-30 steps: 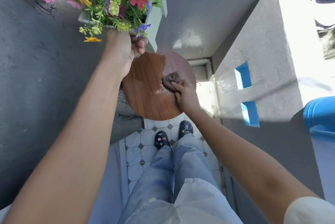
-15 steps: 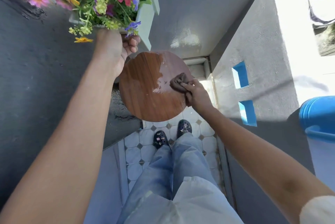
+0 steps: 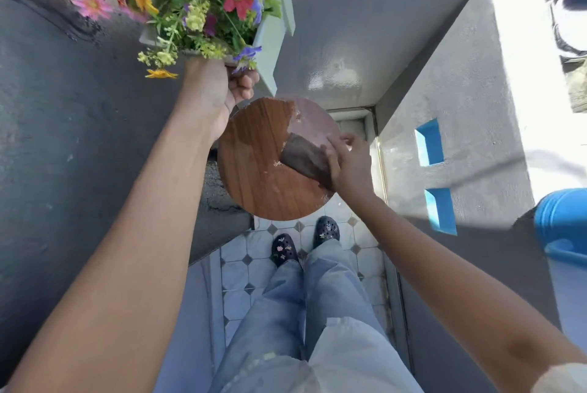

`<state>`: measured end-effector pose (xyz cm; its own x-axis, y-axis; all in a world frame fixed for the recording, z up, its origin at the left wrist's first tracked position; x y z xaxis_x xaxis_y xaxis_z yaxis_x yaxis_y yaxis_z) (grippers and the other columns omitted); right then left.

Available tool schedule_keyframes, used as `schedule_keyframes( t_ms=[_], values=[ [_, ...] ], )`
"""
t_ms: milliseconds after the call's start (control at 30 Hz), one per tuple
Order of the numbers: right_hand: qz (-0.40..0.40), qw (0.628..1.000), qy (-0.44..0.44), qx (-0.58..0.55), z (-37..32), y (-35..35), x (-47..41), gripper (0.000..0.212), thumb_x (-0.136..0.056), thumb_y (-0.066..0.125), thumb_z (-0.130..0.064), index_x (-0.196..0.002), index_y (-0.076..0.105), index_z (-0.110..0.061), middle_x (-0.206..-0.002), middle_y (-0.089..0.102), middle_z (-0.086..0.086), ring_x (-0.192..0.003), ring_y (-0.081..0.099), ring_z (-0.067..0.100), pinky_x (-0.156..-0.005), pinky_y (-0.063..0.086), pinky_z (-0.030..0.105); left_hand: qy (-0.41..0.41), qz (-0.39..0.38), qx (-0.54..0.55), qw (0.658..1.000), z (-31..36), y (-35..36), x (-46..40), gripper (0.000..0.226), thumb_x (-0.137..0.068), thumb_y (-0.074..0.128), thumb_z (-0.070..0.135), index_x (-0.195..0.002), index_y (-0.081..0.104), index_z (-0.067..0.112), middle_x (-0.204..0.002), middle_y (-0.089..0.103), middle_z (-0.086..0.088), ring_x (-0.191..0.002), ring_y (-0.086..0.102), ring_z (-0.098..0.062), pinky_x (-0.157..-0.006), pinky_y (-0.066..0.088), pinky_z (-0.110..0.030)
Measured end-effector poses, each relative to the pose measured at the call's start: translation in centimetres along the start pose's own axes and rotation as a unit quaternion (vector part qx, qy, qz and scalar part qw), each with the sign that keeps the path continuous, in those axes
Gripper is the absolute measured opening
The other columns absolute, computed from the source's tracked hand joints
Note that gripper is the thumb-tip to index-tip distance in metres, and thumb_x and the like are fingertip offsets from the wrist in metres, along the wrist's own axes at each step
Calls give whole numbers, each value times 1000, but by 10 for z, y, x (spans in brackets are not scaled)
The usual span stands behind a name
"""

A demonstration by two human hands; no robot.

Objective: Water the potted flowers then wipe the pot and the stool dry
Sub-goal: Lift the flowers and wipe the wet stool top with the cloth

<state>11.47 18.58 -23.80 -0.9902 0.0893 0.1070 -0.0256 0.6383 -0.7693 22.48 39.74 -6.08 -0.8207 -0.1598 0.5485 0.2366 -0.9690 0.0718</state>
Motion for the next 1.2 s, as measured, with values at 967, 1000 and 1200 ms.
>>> schedule_keyframes(
  t_ms=[967,1000,1200],
  values=[
    [-153,972,-168,54,-17,50,105,36,-93,66,-19,-129,65,-22,-120,58,6,-101,50,25,-66,58,39,16,9,32,999,18,0,-17,39,-94,20,5,-84,58,5,-72,56,-13,-47,50,-11,-44,40,-20],
    [-168,967,-185,51,-18,49,107,36,-93,66,-19,-128,65,-22,-118,59,5,-99,50,23,-66,58,39,15,10,32,999,18,0,-18,39,-94,21,5,-83,58,6,-72,56,-13,-46,50,-11,-44,40,-20],
    [-107,984,-126,71,-9,12,-1,35,-93,62,-20,-129,61,-21,-121,56,9,-105,55,28,-83,55,41,13,13,34,999,21,-1,-25,39,-94,20,6,-86,58,5,-72,56,-13,-46,50,-11,-44,39,-20]
  ],
)
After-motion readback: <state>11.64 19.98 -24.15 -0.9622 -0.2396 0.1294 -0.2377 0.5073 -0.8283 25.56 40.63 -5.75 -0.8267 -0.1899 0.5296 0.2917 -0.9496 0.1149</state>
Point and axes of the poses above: each hand's wrist, its own x-axis away from the middle knuckle, its own y-axis out of the palm, z = x × y, the point moved 3 cm from there along -x, towards the middle knuckle
